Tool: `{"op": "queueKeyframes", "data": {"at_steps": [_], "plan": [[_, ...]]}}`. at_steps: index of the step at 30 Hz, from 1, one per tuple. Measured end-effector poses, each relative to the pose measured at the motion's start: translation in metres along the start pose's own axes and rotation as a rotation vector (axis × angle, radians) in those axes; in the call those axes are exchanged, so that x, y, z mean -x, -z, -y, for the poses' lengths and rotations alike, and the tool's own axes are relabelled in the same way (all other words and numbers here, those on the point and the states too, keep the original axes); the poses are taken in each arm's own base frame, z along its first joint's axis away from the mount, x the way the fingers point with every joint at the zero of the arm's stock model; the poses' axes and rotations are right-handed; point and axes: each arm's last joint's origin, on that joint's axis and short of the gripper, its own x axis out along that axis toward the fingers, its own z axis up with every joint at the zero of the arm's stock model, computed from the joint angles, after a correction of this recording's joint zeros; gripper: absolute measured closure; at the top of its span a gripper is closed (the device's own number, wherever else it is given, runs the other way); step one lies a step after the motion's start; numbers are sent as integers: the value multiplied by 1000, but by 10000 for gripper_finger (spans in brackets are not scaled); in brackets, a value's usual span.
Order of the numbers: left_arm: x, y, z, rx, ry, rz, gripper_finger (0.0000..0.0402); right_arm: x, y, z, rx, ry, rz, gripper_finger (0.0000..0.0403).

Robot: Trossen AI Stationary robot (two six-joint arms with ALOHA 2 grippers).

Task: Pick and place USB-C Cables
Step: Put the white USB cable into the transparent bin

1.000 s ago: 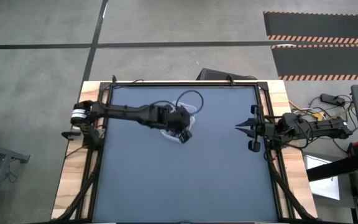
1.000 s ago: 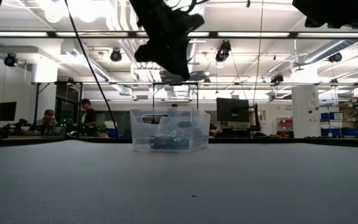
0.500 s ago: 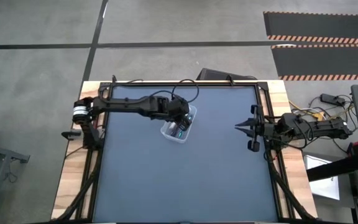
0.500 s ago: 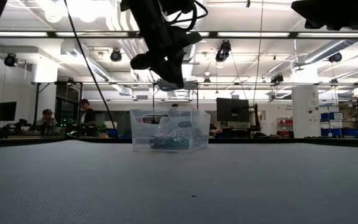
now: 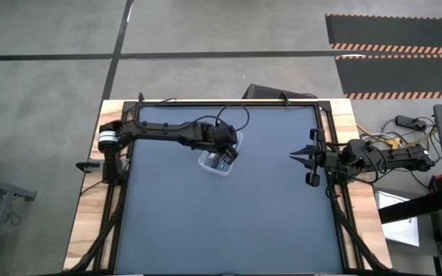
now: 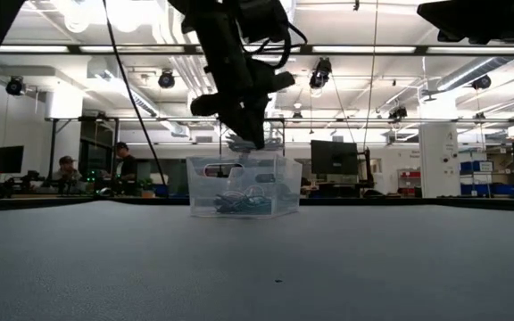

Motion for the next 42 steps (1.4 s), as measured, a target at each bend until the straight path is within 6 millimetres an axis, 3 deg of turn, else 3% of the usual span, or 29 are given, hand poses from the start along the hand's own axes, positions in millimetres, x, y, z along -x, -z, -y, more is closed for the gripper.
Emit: {"op": "queueKeyframes", "data": {"at_steps": [24,42], "plan": [[-47,11,1,-25,-77,-89,359,0,0,0,4,-1,-1,376],[-54,13,0,-22,-88,-102,359,0,0,0,4,-1,-2,376]]}}
